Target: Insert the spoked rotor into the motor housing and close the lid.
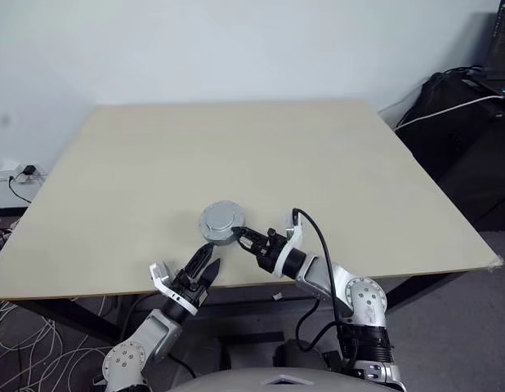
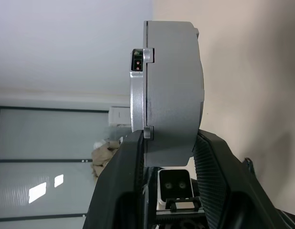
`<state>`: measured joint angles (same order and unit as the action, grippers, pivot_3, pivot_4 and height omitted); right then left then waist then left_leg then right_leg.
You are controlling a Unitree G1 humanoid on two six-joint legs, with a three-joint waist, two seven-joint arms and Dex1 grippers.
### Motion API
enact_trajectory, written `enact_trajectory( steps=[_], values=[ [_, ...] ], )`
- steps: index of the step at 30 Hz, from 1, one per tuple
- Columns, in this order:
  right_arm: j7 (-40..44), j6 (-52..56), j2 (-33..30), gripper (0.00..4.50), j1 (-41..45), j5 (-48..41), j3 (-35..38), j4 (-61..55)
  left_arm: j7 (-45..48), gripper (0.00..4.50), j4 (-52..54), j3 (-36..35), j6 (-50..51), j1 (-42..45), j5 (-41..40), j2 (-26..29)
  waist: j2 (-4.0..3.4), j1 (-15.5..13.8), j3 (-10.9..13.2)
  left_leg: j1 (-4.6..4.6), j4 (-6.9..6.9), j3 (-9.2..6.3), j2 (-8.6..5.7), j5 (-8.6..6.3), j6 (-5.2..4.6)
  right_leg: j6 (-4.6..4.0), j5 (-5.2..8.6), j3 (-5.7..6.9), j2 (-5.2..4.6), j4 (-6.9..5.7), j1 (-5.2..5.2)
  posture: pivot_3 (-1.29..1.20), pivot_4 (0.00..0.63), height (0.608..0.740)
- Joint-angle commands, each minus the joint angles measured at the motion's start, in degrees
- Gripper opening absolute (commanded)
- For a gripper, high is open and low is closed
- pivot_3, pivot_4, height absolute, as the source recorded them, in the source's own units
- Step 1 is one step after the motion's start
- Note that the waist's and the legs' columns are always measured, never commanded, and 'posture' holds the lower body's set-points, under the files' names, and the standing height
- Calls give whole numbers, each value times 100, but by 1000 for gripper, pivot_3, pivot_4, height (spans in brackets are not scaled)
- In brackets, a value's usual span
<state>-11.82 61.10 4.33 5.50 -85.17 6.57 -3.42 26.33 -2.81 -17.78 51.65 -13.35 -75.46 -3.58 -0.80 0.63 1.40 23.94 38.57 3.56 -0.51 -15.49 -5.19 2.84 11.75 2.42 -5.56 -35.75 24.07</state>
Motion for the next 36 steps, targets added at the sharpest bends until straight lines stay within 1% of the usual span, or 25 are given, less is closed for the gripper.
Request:
enact_trajectory(
  steps=[1,10,19,20,23,33,36],
  values=[
    [68,-43,129,1221,60,-283,-127,-312,238,4484,195,125,-44,218,-216,-272,0,-2,0,2,0,0,0,0,0,0,0,0,0,0,2,0,0,740],
    [40,-54,63,1221,33,-303,-219,-318,301,4484,125,-11,-262,215,-312,-363,1,-5,0,37,2,0,0,4,2,-2,-1,1,5,-3,37,0,0,740],
    [9,-31,-3,1221,22,-342,-301,-296,327,4484,9,19,-510,311,-375,-350,4,12,-1,43,5,5,-3,4,-1,-2,-1,3,12,1,39,0,0,740],
    [2,-22,-8,1221,18,-349,-307,-288,326,4484,-1,20,-530,325,-375,-354,4,12,-1,46,5,8,-3,17,-24,-1,-1,3,15,1,42,0,0,740],
    [-11,2,-17,1221,1,-378,-329,-277,308,4484,-43,17,-567,377,-372,-363,5,13,-2,49,5,11,-3,20,-29,-1,-1,7,28,1,45,0,0,740],
    [30,115,-91,1221,-13,-479,-445,-332,50,4484,-227,21,-558,534,-397,-380,6,12,-2,49,26,11,0,18,-32,5,-5,10,29,-4,40,0,0,740],
    [18,110,-105,1221,-3,-492,-454,-320,27,3867,-213,29,-555,530,-412,-395,6,12,-3,49,28,11,-1,18,-33,7,-6,9,29,-4,39,0,0,740]
  ],
)
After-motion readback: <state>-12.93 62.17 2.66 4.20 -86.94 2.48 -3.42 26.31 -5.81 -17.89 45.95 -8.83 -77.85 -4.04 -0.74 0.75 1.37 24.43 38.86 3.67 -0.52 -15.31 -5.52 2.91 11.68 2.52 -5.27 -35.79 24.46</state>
